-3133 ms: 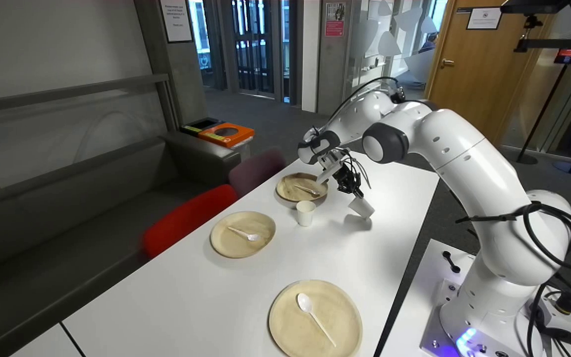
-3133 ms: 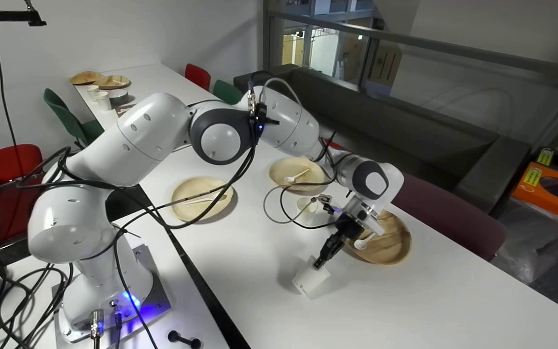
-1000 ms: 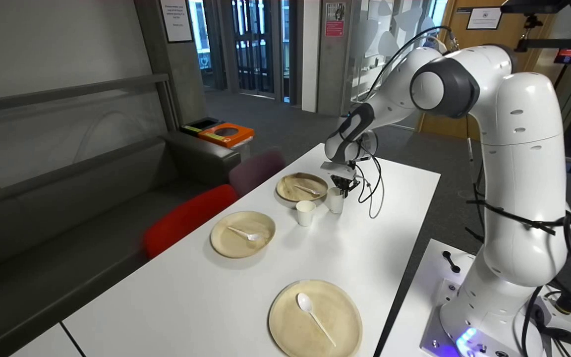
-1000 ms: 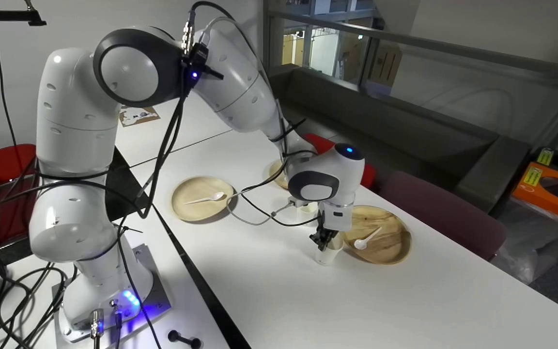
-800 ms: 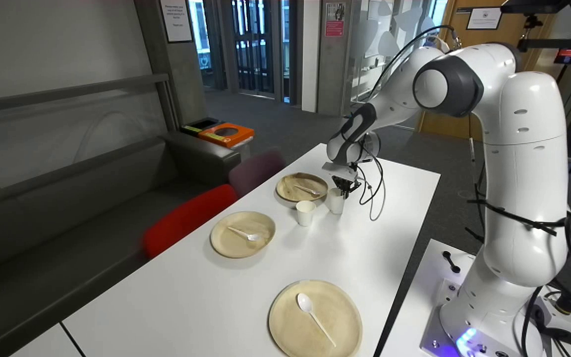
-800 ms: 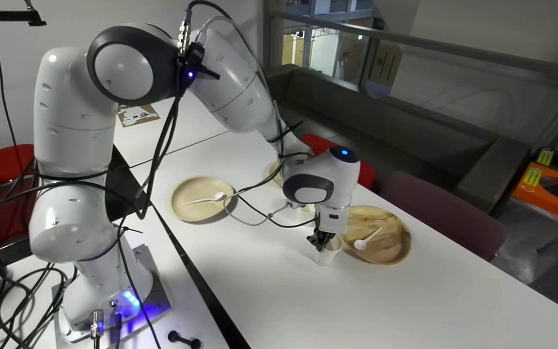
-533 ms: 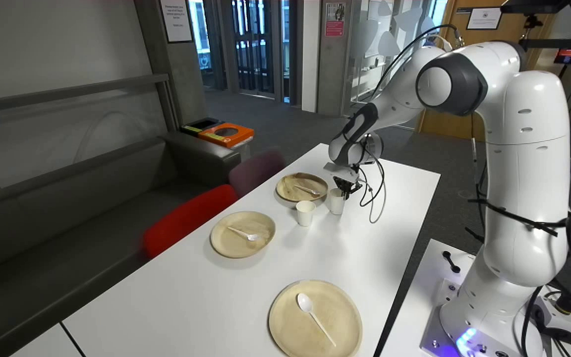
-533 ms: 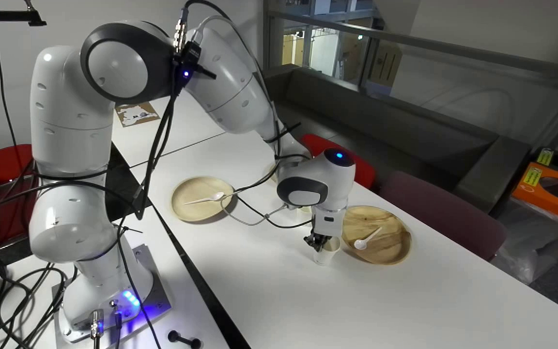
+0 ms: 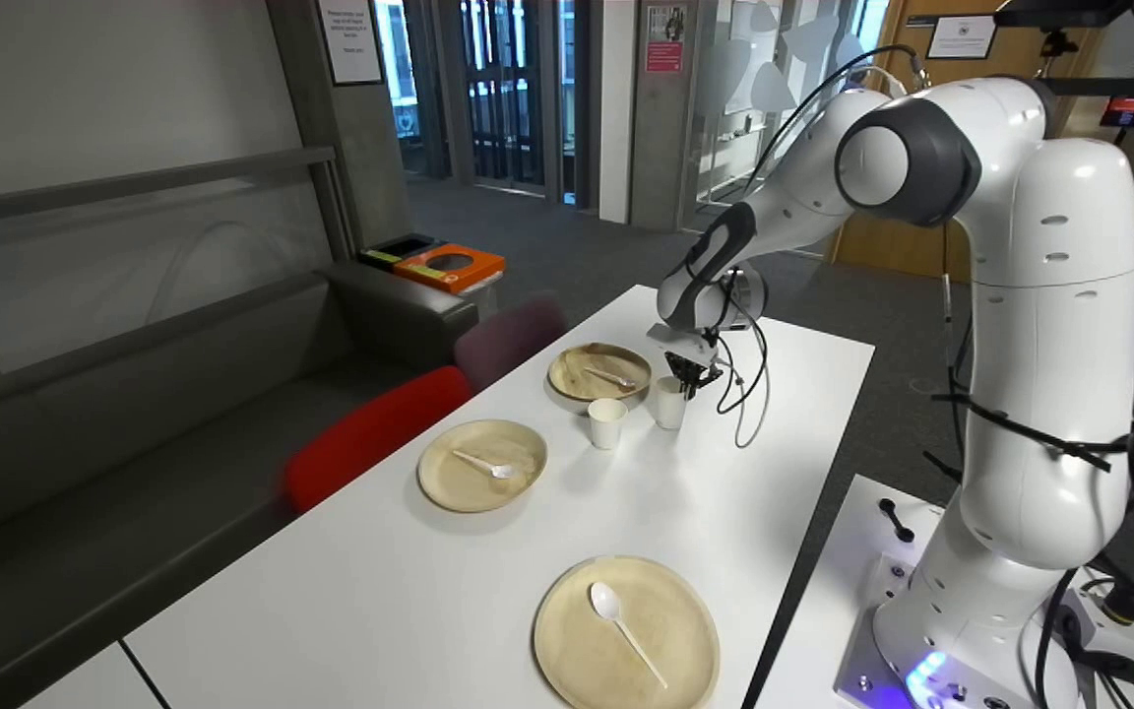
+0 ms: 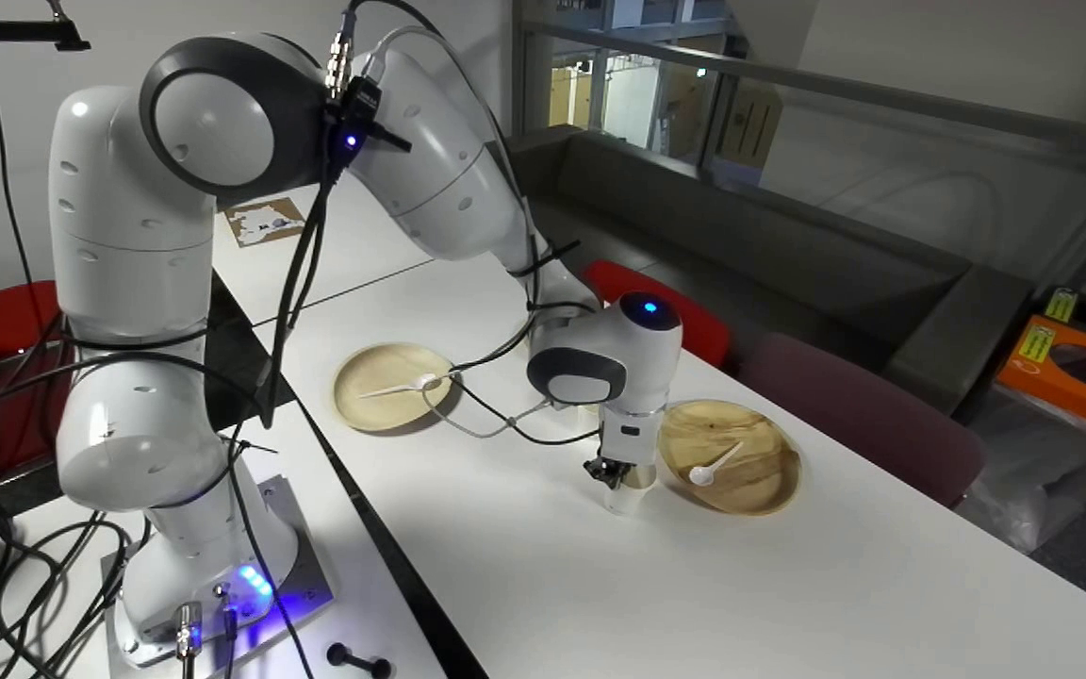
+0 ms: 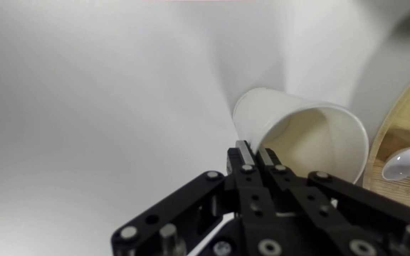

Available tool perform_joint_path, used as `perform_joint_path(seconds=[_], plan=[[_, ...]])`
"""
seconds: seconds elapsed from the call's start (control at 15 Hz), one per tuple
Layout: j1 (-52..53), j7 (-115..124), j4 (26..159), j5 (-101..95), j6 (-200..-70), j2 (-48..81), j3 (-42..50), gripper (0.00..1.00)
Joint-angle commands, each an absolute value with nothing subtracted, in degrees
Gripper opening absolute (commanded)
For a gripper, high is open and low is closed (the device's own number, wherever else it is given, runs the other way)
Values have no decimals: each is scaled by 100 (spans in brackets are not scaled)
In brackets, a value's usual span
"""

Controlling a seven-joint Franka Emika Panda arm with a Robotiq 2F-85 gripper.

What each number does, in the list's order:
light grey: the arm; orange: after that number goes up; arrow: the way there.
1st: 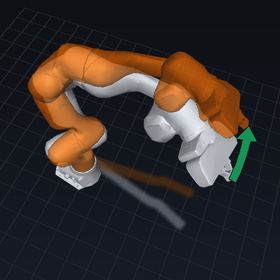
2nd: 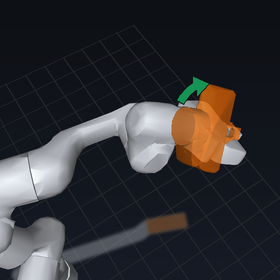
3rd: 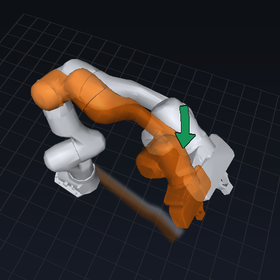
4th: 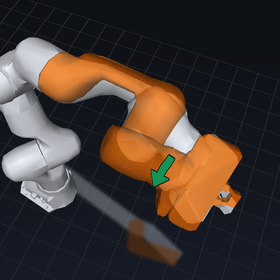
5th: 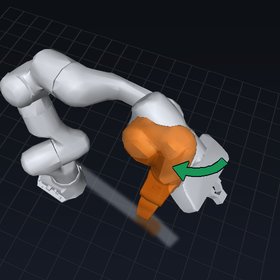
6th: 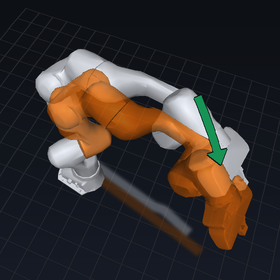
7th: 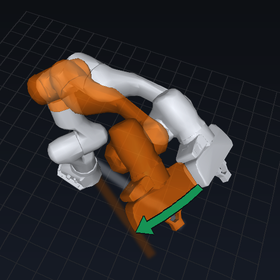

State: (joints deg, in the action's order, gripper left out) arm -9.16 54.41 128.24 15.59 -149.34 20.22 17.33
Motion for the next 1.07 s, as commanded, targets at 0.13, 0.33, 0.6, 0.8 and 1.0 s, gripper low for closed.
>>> perform_joint_path(seconds=[0.13, 0.33, 0.6, 0.8, 1.0], plan=[[-1072, 5007, 13378, 1780, -15095, 1516, 1613, 1], [-1084, 4897, 13489, 1826, -15068, 1430, 1620, 1], [-1103, 4824, 13558, 1849, -15018, 1378, 1630, 33], [-1109, 4815, 13559, 1833, -14950, 1339, 1637, 50], [-1115, 4803, 13567, 1826, -14947, 1280, 1647, 71]])
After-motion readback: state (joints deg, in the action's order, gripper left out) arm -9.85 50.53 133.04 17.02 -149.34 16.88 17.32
